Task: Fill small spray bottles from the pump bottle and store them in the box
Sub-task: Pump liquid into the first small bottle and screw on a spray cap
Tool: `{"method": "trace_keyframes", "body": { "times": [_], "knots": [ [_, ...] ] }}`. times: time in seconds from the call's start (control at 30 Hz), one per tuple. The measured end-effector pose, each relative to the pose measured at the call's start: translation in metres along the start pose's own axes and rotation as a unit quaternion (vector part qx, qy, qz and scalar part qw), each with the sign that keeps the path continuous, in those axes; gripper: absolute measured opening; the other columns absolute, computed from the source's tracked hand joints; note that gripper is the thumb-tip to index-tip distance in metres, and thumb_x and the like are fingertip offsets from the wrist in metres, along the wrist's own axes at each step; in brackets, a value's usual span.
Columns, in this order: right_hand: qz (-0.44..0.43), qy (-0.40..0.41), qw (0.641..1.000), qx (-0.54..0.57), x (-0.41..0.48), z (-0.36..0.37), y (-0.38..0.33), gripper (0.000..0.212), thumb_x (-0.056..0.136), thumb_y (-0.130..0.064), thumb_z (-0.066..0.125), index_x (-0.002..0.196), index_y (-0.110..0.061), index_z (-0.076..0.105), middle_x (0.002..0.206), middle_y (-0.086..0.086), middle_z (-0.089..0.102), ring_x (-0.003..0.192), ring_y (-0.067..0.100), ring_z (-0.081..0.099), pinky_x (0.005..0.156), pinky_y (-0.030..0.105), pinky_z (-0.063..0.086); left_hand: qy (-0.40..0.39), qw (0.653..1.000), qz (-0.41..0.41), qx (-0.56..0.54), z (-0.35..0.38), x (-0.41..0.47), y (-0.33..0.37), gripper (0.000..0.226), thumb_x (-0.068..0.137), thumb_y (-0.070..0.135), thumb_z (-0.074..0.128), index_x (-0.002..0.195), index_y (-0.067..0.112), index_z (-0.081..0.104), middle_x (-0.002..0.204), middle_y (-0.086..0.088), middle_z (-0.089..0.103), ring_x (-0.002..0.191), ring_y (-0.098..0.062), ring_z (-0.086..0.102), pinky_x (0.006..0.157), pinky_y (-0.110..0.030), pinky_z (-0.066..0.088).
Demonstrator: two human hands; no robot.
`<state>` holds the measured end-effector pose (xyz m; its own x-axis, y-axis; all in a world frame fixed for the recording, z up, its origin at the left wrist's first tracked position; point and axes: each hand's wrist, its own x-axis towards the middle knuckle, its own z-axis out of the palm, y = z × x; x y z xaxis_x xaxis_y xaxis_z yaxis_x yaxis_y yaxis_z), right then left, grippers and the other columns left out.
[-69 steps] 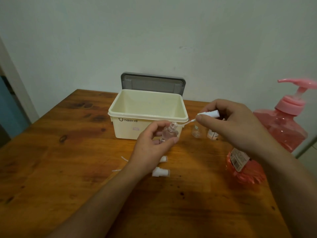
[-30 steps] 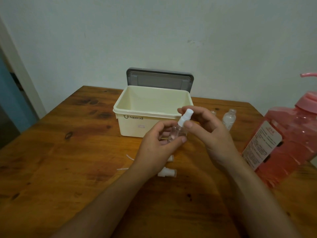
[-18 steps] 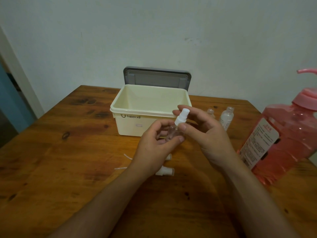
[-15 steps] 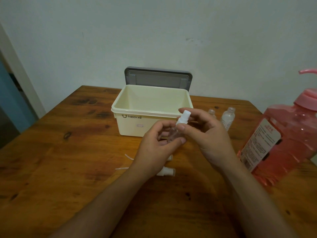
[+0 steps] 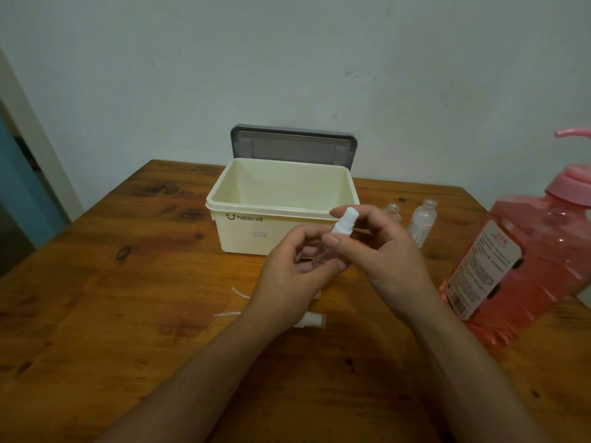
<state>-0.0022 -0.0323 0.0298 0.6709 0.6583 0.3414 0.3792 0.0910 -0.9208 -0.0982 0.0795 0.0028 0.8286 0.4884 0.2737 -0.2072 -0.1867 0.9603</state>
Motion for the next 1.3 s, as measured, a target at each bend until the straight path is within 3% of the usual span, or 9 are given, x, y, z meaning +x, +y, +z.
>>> {"method": "trace_keyframes", "body": {
  "times": [0.17, 0.4, 0.53, 0.63, 0.73, 0.83, 0.93, 1.17, 1.3],
  "knots": [
    [-0.019, -0.037, 0.998, 0.040, -0.0007, -0.0025, -0.0035, 0.027, 0.091, -0.008, 0.062, 0.114, -0.023, 0.068, 0.113, -0.006, 0.072, 0.108, 0.005, 0.066, 0.081, 0.022, 0.055, 0.021, 1.000, 0.000, 0.003, -0.0005, 0.0024, -0.0005, 0.033, 0.083, 0.016, 0.073, 0.113, 0.022, 0.061, 0.103, 0.008, 0.067, 0.095, -0.002, 0.065, 0.080, -0.024, 0.058],
    [-0.018, 0.018, 1.000, 0.013, 0.0019, -0.0008, 0.0025, 0.027, 0.076, -0.026, 0.075, 0.100, -0.021, 0.066, 0.096, -0.003, 0.068, 0.095, 0.012, 0.065, 0.082, 0.027, 0.055, 0.003, 1.000, -0.005, 0.008, 0.0009, 0.0001, -0.0012, 0.027, 0.082, 0.016, 0.073, 0.103, 0.029, 0.062, 0.108, 0.005, 0.066, 0.095, -0.004, 0.066, 0.077, -0.028, 0.059],
    [-0.015, -0.033, 0.999, 0.037, -0.0003, -0.0027, 0.0002, 0.031, 0.085, -0.017, 0.068, 0.115, -0.023, 0.066, 0.111, -0.006, 0.071, 0.106, 0.008, 0.065, 0.085, 0.027, 0.057, 0.014, 1.000, -0.006, 0.005, -0.0004, 0.0024, -0.0015, 0.033, 0.082, 0.018, 0.073, 0.112, 0.024, 0.061, 0.105, 0.006, 0.068, 0.097, -0.007, 0.066, 0.083, -0.032, 0.059],
    [-0.021, -0.017, 0.999, 0.021, 0.0009, -0.0016, 0.0001, 0.028, 0.086, -0.010, 0.070, 0.111, -0.022, 0.068, 0.107, -0.004, 0.073, 0.106, 0.010, 0.066, 0.089, 0.032, 0.057, 0.018, 1.000, -0.003, 0.008, -0.0013, 0.0022, -0.0014, 0.034, 0.082, 0.017, 0.074, 0.112, 0.023, 0.061, 0.105, 0.007, 0.067, 0.096, -0.003, 0.065, 0.081, -0.027, 0.058],
    [-0.013, 0.019, 1.000, 0.005, 0.0010, 0.0007, 0.0023, 0.027, 0.077, -0.024, 0.077, 0.101, -0.022, 0.067, 0.099, 0.000, 0.068, 0.101, 0.019, 0.065, 0.090, 0.042, 0.056, 0.008, 1.000, 0.001, 0.011, 0.0007, -0.0001, -0.0010, 0.029, 0.082, 0.015, 0.073, 0.104, 0.027, 0.060, 0.106, 0.008, 0.065, 0.093, 0.003, 0.065, 0.074, -0.018, 0.056],
    [-0.005, -0.011, 1.000, 0.014, -0.0006, -0.0019, 0.0019, 0.032, 0.079, -0.032, 0.076, 0.109, -0.024, 0.067, 0.103, -0.007, 0.069, 0.104, 0.013, 0.064, 0.088, 0.036, 0.057, 0.008, 1.000, -0.002, 0.009, 0.0022, 0.0000, -0.0005, 0.029, 0.082, 0.017, 0.073, 0.105, 0.028, 0.060, 0.104, 0.008, 0.066, 0.092, 0.002, 0.066, 0.072, -0.018, 0.056],
    [-0.019, -0.046, 0.998, 0.031, -0.0015, -0.0039, 0.0003, 0.029, 0.090, -0.014, 0.067, 0.118, -0.024, 0.066, 0.114, -0.005, 0.071, 0.110, 0.008, 0.065, 0.085, 0.027, 0.057, 0.015, 1.000, -0.002, -0.001, 0.0009, 0.0013, 0.0004, 0.034, 0.082, 0.018, 0.073, 0.113, 0.022, 0.060, 0.102, 0.008, 0.066, 0.093, 0.000, 0.066, 0.078, -0.022, 0.057],
    [-0.005, 0.000, 1.000, 0.015, -0.0002, -0.0015, 0.0013, 0.035, 0.073, -0.034, 0.072, 0.106, -0.024, 0.067, 0.098, -0.009, 0.069, 0.098, 0.011, 0.065, 0.082, 0.029, 0.056, 0.001, 1.000, 0.006, -0.004, 0.0029, -0.0011, 0.0004, 0.028, 0.082, 0.012, 0.073, 0.103, 0.026, 0.060, 0.099, 0.008, 0.067, 0.092, 0.002, 0.066, 0.074, -0.018, 0.055],
    [-0.019, -0.020, 0.999, 0.025, -0.0011, -0.0020, 0.0002, 0.034, 0.084, -0.017, 0.071, 0.117, -0.022, 0.066, 0.111, -0.003, 0.070, 0.107, 0.010, 0.065, 0.088, 0.031, 0.057, 0.019, 1.000, 0.005, 0.003, -0.0001, 0.0012, -0.0001, 0.034, 0.081, 0.018, 0.074, 0.112, 0.022, 0.060, 0.103, 0.008, 0.066, 0.095, 0.000, 0.065, 0.078, -0.022, 0.057]
  ]
}}
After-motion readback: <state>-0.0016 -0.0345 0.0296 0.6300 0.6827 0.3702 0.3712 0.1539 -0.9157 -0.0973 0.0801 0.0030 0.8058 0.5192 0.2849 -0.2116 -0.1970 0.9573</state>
